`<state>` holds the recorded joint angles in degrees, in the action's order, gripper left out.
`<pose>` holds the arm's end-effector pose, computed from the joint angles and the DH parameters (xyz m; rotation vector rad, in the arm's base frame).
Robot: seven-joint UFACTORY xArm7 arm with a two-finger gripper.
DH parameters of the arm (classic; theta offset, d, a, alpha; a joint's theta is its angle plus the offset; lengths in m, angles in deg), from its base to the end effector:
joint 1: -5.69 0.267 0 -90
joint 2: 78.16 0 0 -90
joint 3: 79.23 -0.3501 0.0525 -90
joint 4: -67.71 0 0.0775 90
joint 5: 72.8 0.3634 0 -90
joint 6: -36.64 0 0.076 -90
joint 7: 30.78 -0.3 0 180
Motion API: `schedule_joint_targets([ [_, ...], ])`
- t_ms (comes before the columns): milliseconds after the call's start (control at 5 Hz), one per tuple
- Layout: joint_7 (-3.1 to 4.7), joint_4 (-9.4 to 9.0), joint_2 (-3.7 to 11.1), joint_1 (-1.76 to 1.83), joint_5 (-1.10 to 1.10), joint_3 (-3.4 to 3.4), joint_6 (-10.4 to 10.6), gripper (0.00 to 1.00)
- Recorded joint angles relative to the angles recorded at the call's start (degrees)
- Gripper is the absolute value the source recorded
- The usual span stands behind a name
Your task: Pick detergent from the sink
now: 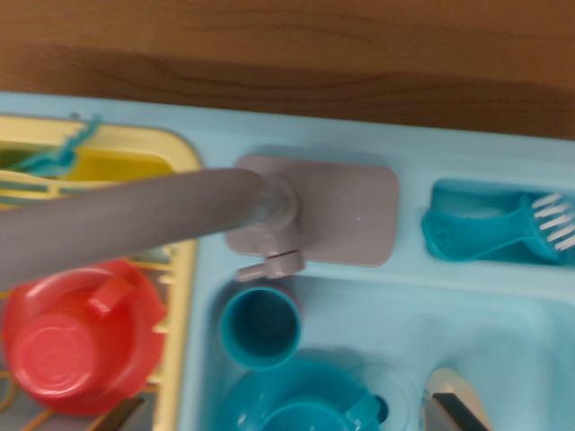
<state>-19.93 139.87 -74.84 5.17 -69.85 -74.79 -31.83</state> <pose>0.5168 -0.0319 0.2554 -3.0966 -0.1305 -0.0195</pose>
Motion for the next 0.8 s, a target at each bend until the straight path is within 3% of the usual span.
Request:
schedule_joint_targets([
  [200,1.13,-2.18,0.51,-0.46,0.2,0.57,2.6,0.0],
  [400,1.13,-2.18,0.51,-0.46,0.2,0.57,2.6,0.0],
  [600,2.32,-4.46,1.04,-0.94,0.42,1.17,5.3,0.0],
  [800,2.32,-4.46,1.04,-0.94,0.42,1.17,5.3,0.0],
])
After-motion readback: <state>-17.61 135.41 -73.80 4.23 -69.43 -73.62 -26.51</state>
